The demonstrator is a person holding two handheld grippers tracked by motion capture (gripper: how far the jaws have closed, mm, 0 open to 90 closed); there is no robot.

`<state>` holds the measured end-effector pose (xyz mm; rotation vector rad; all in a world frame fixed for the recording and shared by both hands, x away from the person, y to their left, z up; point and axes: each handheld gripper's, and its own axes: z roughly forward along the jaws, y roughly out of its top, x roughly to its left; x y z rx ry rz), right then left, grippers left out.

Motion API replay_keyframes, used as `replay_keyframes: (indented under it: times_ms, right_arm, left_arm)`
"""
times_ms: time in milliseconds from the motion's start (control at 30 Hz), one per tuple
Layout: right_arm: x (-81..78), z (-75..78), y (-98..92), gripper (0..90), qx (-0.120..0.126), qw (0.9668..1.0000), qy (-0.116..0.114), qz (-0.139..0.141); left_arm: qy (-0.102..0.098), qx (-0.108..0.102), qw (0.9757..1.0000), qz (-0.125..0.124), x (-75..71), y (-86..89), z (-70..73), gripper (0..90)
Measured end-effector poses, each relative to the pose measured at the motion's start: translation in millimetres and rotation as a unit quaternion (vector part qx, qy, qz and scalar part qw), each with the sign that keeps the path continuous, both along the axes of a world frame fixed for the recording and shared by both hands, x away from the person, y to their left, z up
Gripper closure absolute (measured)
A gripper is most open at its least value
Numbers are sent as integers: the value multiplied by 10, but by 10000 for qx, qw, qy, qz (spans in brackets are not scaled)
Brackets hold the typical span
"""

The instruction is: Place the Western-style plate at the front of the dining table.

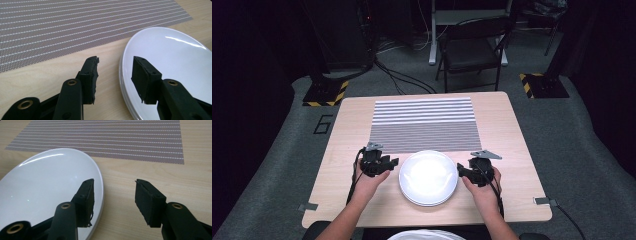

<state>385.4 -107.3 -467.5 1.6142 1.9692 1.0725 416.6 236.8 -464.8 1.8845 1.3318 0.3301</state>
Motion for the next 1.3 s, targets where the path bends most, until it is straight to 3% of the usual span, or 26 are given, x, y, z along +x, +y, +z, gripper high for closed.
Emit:
replay_keyframes:
  times_ms: [267,367,433,600,767,933,1067,1300]
  right_arm:
    - [-87,-22,67,496,152,9999,61,11]
    - [-114,-37,85,495,186,9998,48,23]
    - [-125,-45,93,495,170,9998,41,19]
    - [-127,-92,82,492,215,9998,-34,-7]
    - [-100,-174,68,484,175,9998,47,28]
    - [-62,-191,69,479,146,9999,14,39]
    - [-24,-213,64,477,138,9999,72,69]
    - [16,-238,80,475,141,9998,93,108]
  left_arm:
    - [7,11,10000,-25,-112,-36,-5,592]
    - [0,-87,10000,7,-155,-45,-28,592]
    - [4,-139,9999,-48,-174,-40,-54,593]
    - [-35,-45,9998,-175,-190,-28,-103,593]
    - [39,-67,9995,-299,-182,-54,-164,590]
    - [163,-198,9989,-387,-167,-103,-195,585]
    - [377,-365,9974,-485,-132,-123,-196,586]
    - [614,-569,9960,-304,-64,-86,-169,602]
